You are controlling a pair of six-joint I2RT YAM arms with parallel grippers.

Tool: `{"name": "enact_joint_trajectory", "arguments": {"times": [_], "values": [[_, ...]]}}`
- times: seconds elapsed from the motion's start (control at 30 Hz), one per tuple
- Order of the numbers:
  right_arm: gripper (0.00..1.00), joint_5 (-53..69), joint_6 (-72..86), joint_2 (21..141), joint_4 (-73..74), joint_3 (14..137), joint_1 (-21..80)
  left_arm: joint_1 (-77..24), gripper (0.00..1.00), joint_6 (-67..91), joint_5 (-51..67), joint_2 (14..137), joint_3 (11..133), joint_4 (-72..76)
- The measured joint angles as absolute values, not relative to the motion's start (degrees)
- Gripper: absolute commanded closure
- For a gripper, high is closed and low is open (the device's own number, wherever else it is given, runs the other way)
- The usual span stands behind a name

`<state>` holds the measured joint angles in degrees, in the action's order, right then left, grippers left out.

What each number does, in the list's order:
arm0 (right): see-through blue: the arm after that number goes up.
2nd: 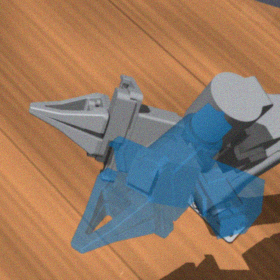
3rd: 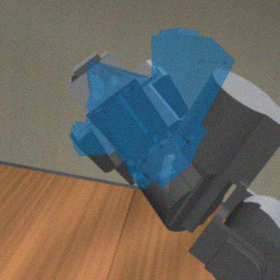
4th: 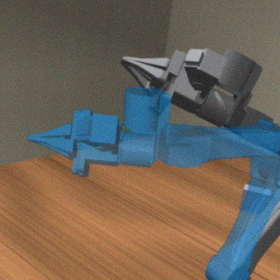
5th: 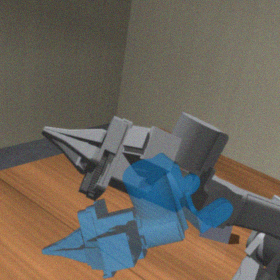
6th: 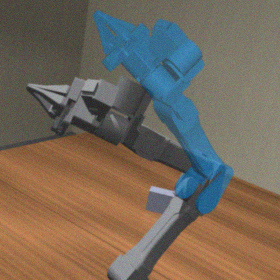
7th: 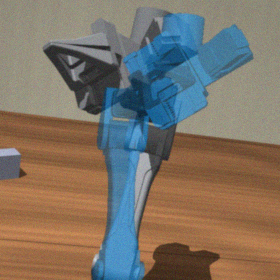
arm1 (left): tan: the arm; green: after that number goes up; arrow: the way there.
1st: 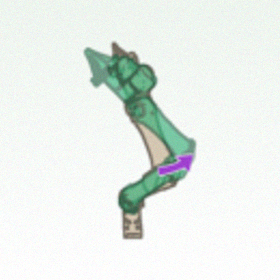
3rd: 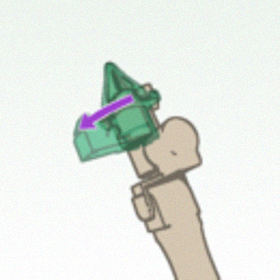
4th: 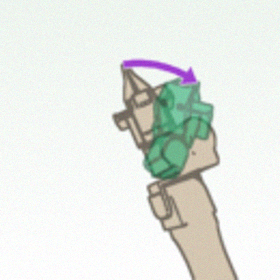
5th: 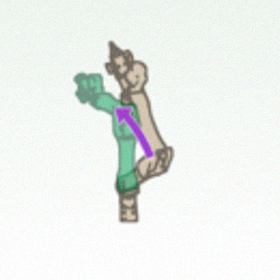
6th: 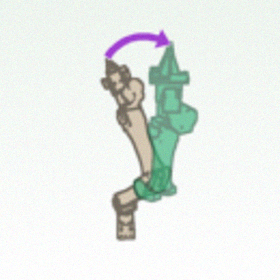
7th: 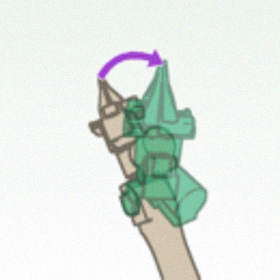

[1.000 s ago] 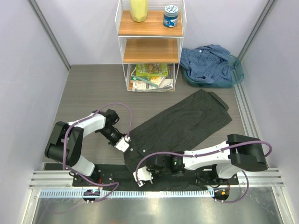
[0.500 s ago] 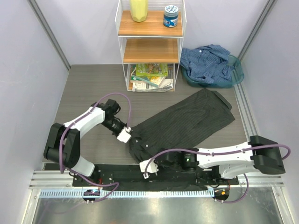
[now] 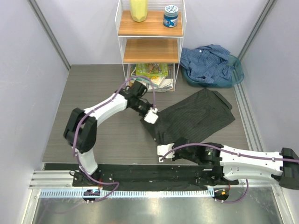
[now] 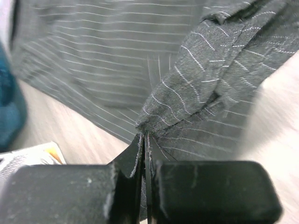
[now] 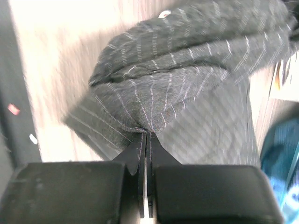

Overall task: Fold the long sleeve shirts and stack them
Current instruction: Fold the shirt

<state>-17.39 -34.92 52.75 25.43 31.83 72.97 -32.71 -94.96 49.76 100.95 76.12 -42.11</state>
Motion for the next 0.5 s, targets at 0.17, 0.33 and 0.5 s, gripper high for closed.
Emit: {"name": "enact_joint_trajectory", "arguments": {"times": [0.17,0.33,0.5], "values": [[0.99,-17.87,-37.50,47.90,31.07,29.36,65.30,-37.91,1.00,-83.22,47.11,110.76,84.20,-30.24],[0.99,-17.23,-39.53,45.25,34.41,27.38,59.37,-40.29,1.00,-75.13,44.91,119.11,90.52,-23.40],[0.99,-15.57,-40.86,46.83,36.05,25.89,55.61,-41.65,0.97,-71.31,42.63,123.33,92.14,-19.86]]}}
